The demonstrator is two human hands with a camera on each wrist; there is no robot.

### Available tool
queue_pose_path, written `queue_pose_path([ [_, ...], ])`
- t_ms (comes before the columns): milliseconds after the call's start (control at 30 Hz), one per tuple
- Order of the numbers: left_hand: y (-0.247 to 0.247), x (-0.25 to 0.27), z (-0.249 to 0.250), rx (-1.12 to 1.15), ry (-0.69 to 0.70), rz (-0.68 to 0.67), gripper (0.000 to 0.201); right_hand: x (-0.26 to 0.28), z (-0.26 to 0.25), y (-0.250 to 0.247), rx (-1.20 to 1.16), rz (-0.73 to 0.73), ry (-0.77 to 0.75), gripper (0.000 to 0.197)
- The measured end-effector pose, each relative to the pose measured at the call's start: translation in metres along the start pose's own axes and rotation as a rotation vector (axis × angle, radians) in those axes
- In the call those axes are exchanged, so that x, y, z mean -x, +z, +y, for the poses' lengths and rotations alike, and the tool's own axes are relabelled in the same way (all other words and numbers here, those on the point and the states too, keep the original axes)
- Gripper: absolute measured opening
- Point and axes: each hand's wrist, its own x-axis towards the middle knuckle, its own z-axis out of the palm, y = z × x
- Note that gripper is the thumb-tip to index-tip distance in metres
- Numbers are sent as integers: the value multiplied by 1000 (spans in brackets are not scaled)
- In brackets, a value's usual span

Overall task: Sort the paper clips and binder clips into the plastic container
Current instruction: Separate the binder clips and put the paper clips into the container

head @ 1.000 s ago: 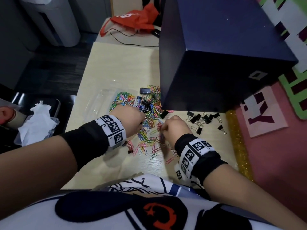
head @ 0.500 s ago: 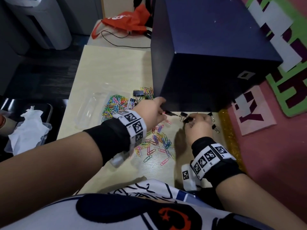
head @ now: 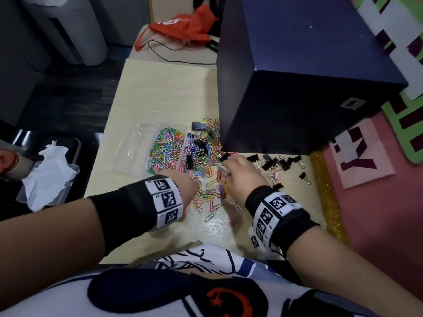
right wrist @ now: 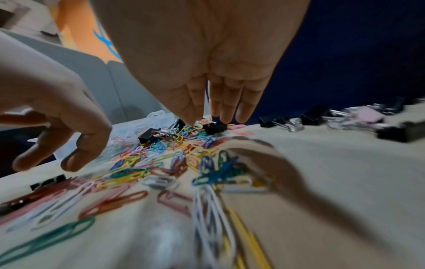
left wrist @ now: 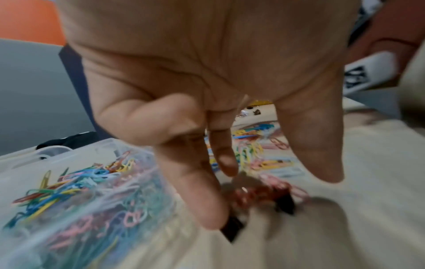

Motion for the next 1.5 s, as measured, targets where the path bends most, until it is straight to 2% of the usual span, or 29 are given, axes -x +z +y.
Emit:
queue_pose_path([
  [100, 8, 3, 6, 50, 17, 43, 31, -18, -7, -3, 91, -120, 27, 57],
  [200, 10, 4, 7, 98, 16, 79, 22, -23, -9, 2, 161, -176, 63, 50],
  [333, 10, 4, 1, 115, 33, 69, 21, -18, -10, 5, 203, -108, 85, 41],
  [400, 10, 4, -2, 104, 31, 61, 21, -15, -9, 4, 183, -79, 96, 30],
  [567, 1, 4, -8, 149, 27, 71, 16, -8, 1, 1, -6, 47, 127, 11],
  [733, -13, 5, -9, 187, 59, 171, 19, 0, 13, 2, -152, 217, 129, 4],
  [933, -32, 1, -8, 195, 109, 225, 18, 10, 24, -5, -191, 314, 218, 16],
  [1033, -39, -3, -9, 292, 108, 252, 21, 13, 31, -10, -219, 409, 279, 20],
  [1167, -42, -5, -13, 525, 89, 382, 17, 20, 36, -12, 18, 416, 473, 34],
  [1233, -41, -5, -16, 641, 86, 447, 12, 20, 32, -14, 57, 402, 368, 36],
  [1367, -41, -7, -17, 794, 96, 522, 11, 20, 9, -14, -220, 173, 65, 25],
  [1500, -40, -9, -15, 918, 103, 546, 19, 21, -7, -11, -343, 142, 34, 31],
])
